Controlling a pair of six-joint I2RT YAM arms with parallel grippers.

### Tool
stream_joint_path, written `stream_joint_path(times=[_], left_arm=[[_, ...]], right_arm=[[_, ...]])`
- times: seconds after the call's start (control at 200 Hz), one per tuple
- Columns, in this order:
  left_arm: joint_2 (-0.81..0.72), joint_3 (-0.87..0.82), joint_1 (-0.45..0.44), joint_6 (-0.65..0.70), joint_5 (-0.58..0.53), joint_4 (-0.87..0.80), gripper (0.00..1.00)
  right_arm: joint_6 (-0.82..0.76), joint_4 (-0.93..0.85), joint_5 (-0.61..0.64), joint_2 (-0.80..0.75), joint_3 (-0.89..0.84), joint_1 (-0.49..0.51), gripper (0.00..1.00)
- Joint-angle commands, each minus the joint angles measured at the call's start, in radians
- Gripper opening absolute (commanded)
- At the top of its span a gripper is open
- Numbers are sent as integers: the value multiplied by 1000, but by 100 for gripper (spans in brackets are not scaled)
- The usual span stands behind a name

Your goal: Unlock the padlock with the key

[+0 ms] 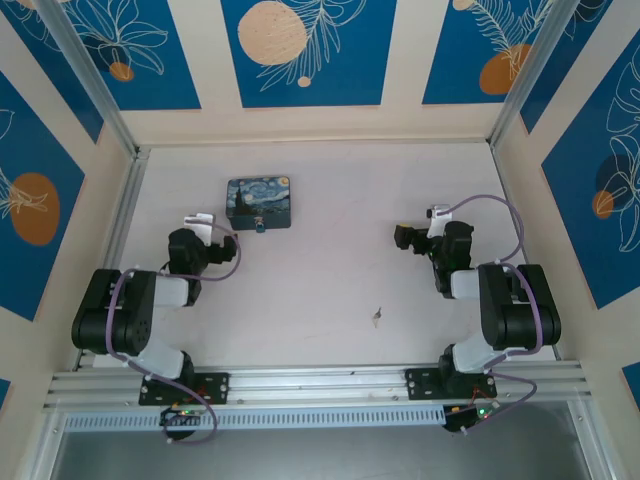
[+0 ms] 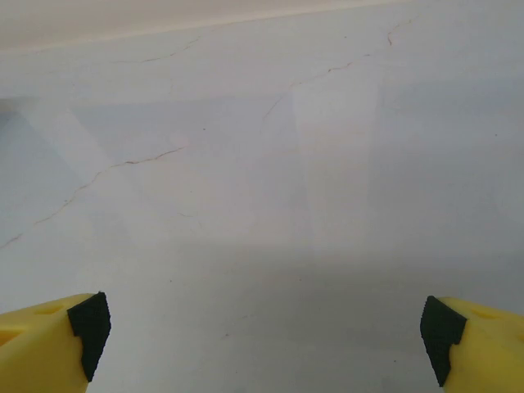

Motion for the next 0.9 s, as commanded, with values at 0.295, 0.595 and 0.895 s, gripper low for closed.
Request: stream_joint_path(times=[0.295,0.595,0.895], left_arm=[[-10,15,12,10,21,15,100],[-10,17,13,7,14,10,100],[-227,125,13,-44,-42,-343,100]], right_arm=[[-21,7,-11,-7,20,-4,99],[-20,7,-17,-9,18,-7,99],[66,-398,110,-186,182,-5,99]])
